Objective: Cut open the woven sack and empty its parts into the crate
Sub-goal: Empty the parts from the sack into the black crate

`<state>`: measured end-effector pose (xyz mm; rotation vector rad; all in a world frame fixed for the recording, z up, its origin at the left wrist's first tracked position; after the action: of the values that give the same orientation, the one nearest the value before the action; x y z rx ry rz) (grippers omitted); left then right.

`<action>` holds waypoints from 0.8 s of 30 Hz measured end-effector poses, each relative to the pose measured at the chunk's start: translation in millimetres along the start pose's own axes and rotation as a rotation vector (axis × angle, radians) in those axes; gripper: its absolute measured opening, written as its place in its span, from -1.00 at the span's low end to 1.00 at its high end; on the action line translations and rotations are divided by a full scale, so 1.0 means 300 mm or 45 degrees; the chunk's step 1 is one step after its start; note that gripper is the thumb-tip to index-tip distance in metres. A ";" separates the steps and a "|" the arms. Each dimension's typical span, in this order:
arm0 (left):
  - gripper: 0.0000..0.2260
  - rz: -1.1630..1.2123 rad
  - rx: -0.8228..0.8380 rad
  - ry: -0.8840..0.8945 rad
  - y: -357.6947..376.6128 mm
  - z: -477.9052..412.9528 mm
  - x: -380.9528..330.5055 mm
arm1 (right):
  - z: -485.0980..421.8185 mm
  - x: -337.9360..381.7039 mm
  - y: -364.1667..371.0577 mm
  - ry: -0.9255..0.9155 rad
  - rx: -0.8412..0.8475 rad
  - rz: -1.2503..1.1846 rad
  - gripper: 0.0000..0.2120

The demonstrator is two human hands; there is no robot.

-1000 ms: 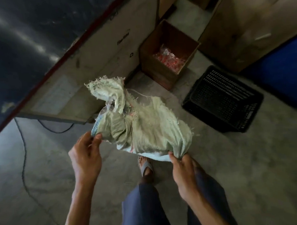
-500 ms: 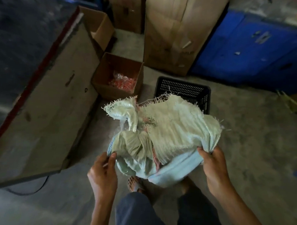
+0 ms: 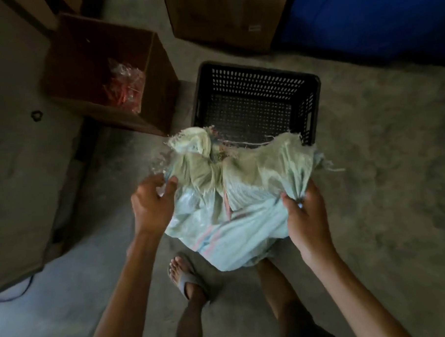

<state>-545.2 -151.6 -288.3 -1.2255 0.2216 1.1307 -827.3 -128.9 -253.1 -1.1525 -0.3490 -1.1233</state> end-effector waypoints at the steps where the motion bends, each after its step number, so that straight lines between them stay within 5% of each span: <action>1: -0.74 0.068 0.010 -0.055 0.055 -0.041 -0.021 | -0.058 0.005 -0.001 -0.021 -0.001 0.006 -0.59; 8: -0.78 0.226 -0.099 -0.235 0.295 -0.332 -0.069 | -0.327 -0.005 -0.004 -0.155 -0.009 0.159 -0.47; 14: -0.60 -0.073 0.218 -0.134 0.459 -0.550 -0.031 | -0.535 -0.113 0.049 -0.097 0.072 0.295 -0.44; 20: -0.53 0.139 0.290 -0.385 0.650 -0.713 0.061 | -0.878 -0.301 0.132 0.151 -0.003 0.586 -0.15; 24: -0.41 -0.284 0.302 -0.191 0.730 -0.719 0.133 | -0.969 -0.393 0.167 0.022 -0.234 0.876 -0.07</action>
<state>-606.8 -326.6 -536.7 -0.9262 0.0990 0.9668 -926.3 -317.1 -489.1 -1.2850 0.1701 -0.5623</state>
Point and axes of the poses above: each hand's wrist, its own z-axis away from the middle knuckle, its own y-axis out of the palm, x = y × z, the point moved 4 cm from there along -z, towards the middle knuckle, and after that the axes turned 10 degrees about z, right-handed, at the moved point
